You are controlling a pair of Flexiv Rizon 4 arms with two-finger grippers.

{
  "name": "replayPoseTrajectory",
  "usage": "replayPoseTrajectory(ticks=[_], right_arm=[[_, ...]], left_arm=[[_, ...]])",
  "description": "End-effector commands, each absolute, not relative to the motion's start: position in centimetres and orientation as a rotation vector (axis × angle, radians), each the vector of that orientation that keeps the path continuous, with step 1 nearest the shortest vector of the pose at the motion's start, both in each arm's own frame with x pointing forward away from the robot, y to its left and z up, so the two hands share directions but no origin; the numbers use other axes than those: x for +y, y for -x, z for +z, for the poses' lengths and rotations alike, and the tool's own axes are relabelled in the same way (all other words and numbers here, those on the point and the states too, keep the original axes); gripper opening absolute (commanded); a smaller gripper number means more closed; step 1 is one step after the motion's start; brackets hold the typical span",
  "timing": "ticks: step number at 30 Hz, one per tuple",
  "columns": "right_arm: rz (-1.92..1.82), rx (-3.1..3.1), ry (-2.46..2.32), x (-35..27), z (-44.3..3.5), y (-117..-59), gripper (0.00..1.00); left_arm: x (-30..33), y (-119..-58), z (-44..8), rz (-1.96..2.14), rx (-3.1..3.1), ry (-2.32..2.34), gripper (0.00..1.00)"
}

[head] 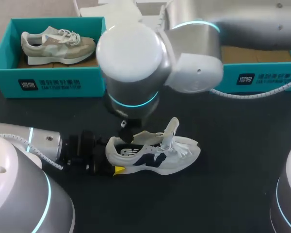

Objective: Take the shoe out of the shoebox, open the shoe tongue, remove and reinsert the insole, then place the shoe into the shoebox

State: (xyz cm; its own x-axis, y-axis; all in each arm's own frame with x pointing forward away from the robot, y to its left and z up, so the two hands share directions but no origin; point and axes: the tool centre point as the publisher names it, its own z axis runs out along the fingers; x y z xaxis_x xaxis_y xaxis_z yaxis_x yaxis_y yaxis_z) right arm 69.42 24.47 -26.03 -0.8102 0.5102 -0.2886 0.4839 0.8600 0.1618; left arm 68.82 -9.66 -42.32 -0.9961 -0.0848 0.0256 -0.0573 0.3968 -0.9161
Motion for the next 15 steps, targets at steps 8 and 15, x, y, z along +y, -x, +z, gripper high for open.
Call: replayPoseTrajectory(ticks=[8, 15], right_arm=[[-0.027, 2.949, 0.046, 27.07, -28.59, -68.55, 0.0], [-0.027, 2.949, 0.046, 27.07, -28.59, -68.55, 0.0]], left_arm=[[-9.79, -68.41, -42.74, -1.701, 2.605, 0.135, 0.0], [-9.79, -68.41, -42.74, -1.701, 2.605, 0.135, 0.0]])
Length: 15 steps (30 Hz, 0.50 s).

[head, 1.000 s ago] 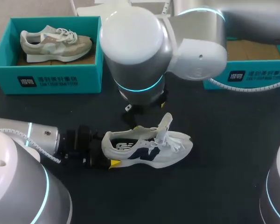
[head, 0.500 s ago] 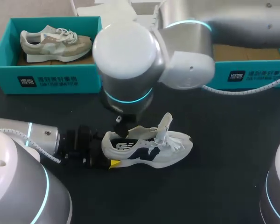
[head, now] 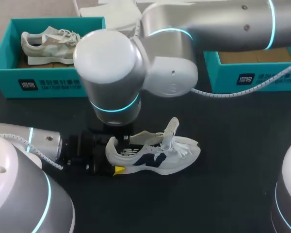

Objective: Take the shoe out of the shoebox, open the shoe tongue, remove and reinsert the insole, then place the shoe into the shoebox

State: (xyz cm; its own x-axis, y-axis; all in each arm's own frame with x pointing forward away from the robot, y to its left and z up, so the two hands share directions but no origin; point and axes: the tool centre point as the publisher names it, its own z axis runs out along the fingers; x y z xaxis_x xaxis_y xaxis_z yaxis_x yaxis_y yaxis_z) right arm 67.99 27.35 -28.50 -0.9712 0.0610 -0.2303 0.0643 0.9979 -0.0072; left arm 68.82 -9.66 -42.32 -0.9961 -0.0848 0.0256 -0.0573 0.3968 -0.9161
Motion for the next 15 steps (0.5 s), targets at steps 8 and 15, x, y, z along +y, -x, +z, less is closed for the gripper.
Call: replayPoseTrajectory(ticks=[8, 15], right_arm=[[-0.027, 2.949, 0.046, 27.1, -28.6, -68.5, 0.0], [0.073, 2.96, -0.025, 26.2, -32.4, -69.0, 0.0]], left_arm=[[-9.8, -68.4, -42.7, -1.701, 2.605, 0.135, 0.0], [-9.8, -68.4, -42.7, -1.701, 2.605, 0.135, 0.0]])
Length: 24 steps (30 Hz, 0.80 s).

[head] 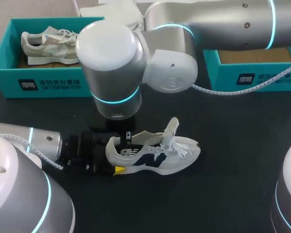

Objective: Take the shoe out of the shoebox, open the shoe tongue, remove and reinsert the insole, then place the shoe into the shoebox

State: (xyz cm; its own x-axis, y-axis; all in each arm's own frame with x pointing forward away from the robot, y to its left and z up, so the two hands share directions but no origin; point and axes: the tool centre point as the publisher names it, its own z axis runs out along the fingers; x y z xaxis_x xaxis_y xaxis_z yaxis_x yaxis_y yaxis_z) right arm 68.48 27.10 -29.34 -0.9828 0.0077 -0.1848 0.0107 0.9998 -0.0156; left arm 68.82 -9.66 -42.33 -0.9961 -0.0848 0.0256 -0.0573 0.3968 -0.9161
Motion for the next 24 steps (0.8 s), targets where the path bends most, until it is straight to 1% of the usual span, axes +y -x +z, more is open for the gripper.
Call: replayPoseTrajectory(ticks=[1, 4, 12, 21, 24], right_arm=[[0.067, 2.993, -0.008, 26.0, -33.1, -69.1, 0.0], [0.052, 3.046, 0.01, 25.5, -34.8, -69.6, 0.0], [0.05, 3.075, 0.03, 24.2, -36.6, -70.6, 0.0], [-0.008, 3.104, -0.003, 23.6, -37.4, -70.1, 0.0], [-0.053, 3.097, -0.019, 23.3, -37.5, -71.0, 0.0]], left_arm=[[-9.8, -68.4, -42.7, -1.701, 2.605, 0.135, 0.0], [-9.8, -68.4, -42.7, -1.701, 2.605, 0.135, 0.0], [-9.8, -68.4, -42.7, -1.701, 2.605, 0.135, 0.0], [-9.8, -68.4, -42.7, -1.701, 2.605, 0.135, 0.0], [-9.8, -68.4, -42.7, -1.701, 2.605, 0.135, 0.0]])
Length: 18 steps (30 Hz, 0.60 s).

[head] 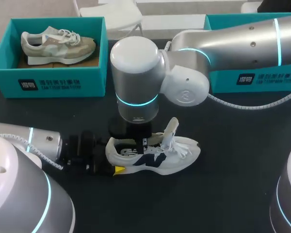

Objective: Take the shoe out of the shoebox, open the shoe tongue, remove and reinsert the insole, then place the shoe into the shoebox

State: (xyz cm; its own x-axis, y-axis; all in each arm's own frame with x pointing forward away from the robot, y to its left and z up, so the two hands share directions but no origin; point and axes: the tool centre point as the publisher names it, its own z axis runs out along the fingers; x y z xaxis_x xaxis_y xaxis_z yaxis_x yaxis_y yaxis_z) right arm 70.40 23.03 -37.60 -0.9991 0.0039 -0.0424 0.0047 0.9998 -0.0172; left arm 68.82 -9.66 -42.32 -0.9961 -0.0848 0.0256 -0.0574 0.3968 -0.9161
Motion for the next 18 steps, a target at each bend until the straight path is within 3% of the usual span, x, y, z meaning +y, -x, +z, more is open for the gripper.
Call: replayPoseTrajectory(ticks=[1, 2, 3, 6, 13, 16, 18], right_arm=[[-0.062, 3.081, -0.025, 23.2, -37.5, -71.6, 0.03], [-0.071, 3.079, -0.026, 23.2, -37.5, -71.7, 0.18], [-0.078, 3.072, -0.017, 23.4, -37.6, -72.1, 0.41], [-0.078, 3.059, 0.002, 23.6, -37.8, -72.7, 0.49], [-0.027, 3.103, 0.057, 24.5, -39.8, -72.9, 0.45], [0.007, 3.132, 0.064, 25.1, -40.8, -72.4, 0.39], [0.017, 3.145, 0.058, 25.3, -41.3, -71.9, 0.29]], left_arm=[[-9.8, -68.4, -42.7, -1.701, 2.605, 0.135, 0.0], [-9.8, -68.4, -42.7, -1.701, 2.605, 0.135, 0.0], [-9.8, -68.4, -42.7, -1.701, 2.605, 0.135, 0.0], [-9.8, -68.4, -42.7, -1.701, 2.605, 0.135, 0.0], [-9.8, -68.4, -42.7, -1.701, 2.605, 0.135, 0.0], [-9.8, -68.4, -42.7, -1.701, 2.605, 0.135, 0.0], [-9.8, -68.4, -42.7, -1.701, 2.605, 0.135, 0.0]])
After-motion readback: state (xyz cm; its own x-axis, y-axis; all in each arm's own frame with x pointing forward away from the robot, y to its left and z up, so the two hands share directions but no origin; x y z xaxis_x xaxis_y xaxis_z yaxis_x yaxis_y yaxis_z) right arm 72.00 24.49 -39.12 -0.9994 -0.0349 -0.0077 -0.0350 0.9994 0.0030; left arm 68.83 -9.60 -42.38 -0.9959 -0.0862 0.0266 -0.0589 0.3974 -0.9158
